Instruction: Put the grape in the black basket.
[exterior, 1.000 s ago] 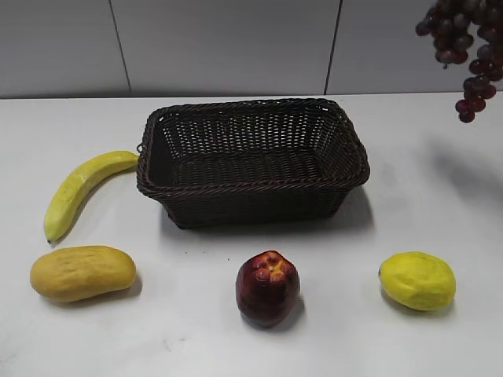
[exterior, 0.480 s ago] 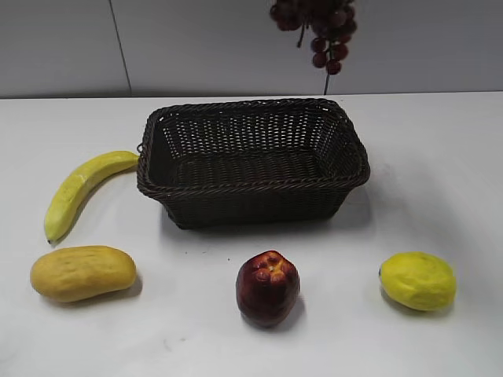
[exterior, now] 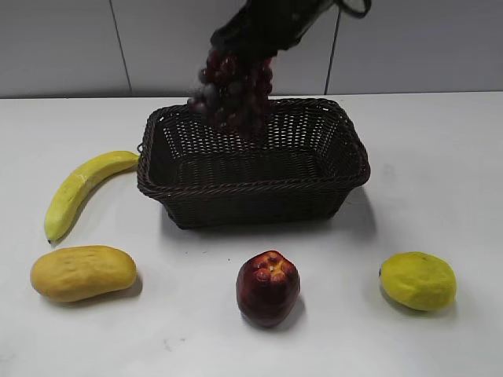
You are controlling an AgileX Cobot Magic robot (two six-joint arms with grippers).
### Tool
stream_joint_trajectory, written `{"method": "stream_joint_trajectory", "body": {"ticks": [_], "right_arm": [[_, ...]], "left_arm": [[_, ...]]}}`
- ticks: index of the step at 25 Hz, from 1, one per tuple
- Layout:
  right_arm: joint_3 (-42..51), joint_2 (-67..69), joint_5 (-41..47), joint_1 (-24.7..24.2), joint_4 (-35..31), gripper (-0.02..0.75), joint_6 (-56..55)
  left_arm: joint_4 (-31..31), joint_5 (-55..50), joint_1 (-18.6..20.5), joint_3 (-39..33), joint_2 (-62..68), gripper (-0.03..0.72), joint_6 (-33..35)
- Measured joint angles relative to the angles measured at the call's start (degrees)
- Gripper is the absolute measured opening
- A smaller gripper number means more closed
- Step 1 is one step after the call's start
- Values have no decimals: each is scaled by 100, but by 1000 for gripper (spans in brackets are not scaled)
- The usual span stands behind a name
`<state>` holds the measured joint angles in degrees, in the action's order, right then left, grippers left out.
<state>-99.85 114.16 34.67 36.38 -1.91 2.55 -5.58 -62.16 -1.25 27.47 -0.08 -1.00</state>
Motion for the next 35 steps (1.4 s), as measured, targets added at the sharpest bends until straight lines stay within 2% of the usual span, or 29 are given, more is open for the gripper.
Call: {"method": "stream_joint_trajectory", "body": {"ticks": [14, 15, 17, 21, 23, 28, 35], "right_arm": [[-11, 1243, -31, 0, -15, 98, 0], [-17, 1275, 6, 0, -15, 118, 0], [-23, 1316, 109, 0, -15, 221, 0], [-23, 1341, 280, 0, -15, 524, 0], [-37, 1341, 358, 0, -17, 605, -5], [-548, 1341, 1200, -20, 191, 639, -101], [-2074, 1253, 2473, -281, 245, 613, -113]], "left_arm": [[0, 0, 0, 0, 0, 216, 0], [0, 0, 0, 0, 0, 216, 0], [0, 0, 0, 0, 0, 216, 0], [0, 0, 0, 0, 0, 216, 0], [0, 0, 0, 0, 0, 216, 0], [0, 0, 0, 0, 0, 216, 0], [0, 0, 0, 0, 0, 216, 0]]}}
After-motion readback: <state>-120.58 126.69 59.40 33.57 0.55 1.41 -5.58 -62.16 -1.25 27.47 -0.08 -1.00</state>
